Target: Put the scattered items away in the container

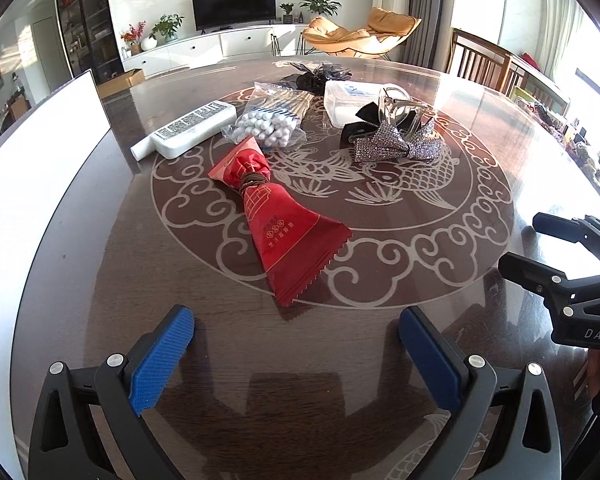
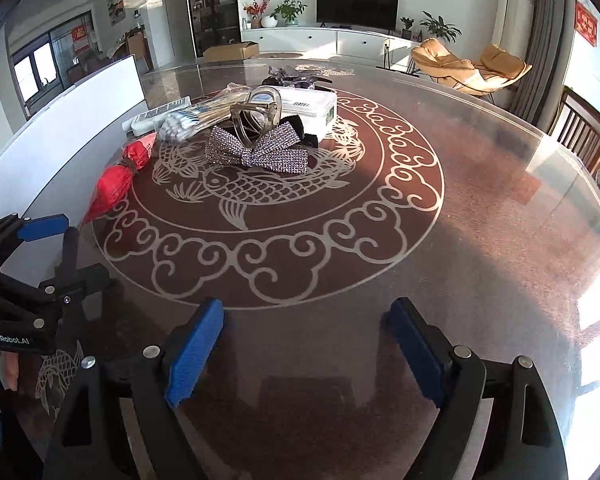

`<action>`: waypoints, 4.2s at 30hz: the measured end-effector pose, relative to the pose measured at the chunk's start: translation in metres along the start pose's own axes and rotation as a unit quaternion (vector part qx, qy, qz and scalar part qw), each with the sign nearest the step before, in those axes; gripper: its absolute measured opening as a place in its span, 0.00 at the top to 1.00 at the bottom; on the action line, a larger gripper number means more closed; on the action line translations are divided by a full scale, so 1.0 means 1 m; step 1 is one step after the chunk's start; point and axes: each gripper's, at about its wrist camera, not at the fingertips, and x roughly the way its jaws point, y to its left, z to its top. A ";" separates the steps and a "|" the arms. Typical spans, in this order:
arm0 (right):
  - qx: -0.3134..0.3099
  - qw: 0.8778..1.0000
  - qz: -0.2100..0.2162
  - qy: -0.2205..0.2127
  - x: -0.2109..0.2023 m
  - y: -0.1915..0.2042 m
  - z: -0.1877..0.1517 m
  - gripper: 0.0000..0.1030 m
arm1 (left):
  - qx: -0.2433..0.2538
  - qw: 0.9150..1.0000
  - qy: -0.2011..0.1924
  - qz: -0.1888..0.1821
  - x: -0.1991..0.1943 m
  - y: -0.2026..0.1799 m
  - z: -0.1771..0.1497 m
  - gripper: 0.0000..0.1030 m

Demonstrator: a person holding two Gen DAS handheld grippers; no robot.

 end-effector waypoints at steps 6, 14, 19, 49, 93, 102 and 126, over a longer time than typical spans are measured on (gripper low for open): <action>0.000 1.000 0.000 0.000 0.000 0.000 0.000 0.16 | -0.001 1.000 0.000 0.001 0.000 0.000 -0.001 0.00; 0.000 1.000 0.000 0.000 0.000 0.000 0.000 0.16 | -0.002 1.000 0.000 0.002 0.000 0.001 -0.001 0.00; 0.000 1.000 0.000 0.000 0.000 0.000 0.000 0.16 | -0.002 1.000 0.000 0.002 0.000 0.001 -0.001 0.00; 0.000 1.000 0.000 0.000 0.000 0.000 0.000 0.16 | -0.003 1.000 0.000 0.003 0.001 0.000 -0.001 0.00; 0.002 1.000 0.005 0.002 0.004 -0.001 0.000 0.12 | -0.083 0.995 -0.037 -0.028 0.004 0.056 0.015 0.75; -0.239 0.968 0.072 -0.035 0.027 0.052 0.061 0.13 | -0.091 0.994 -0.038 -0.035 0.007 0.058 0.017 0.75; -0.200 0.957 0.210 -0.018 0.030 0.042 0.090 0.13 | -0.074 0.997 -0.035 -0.012 0.007 0.051 0.016 0.75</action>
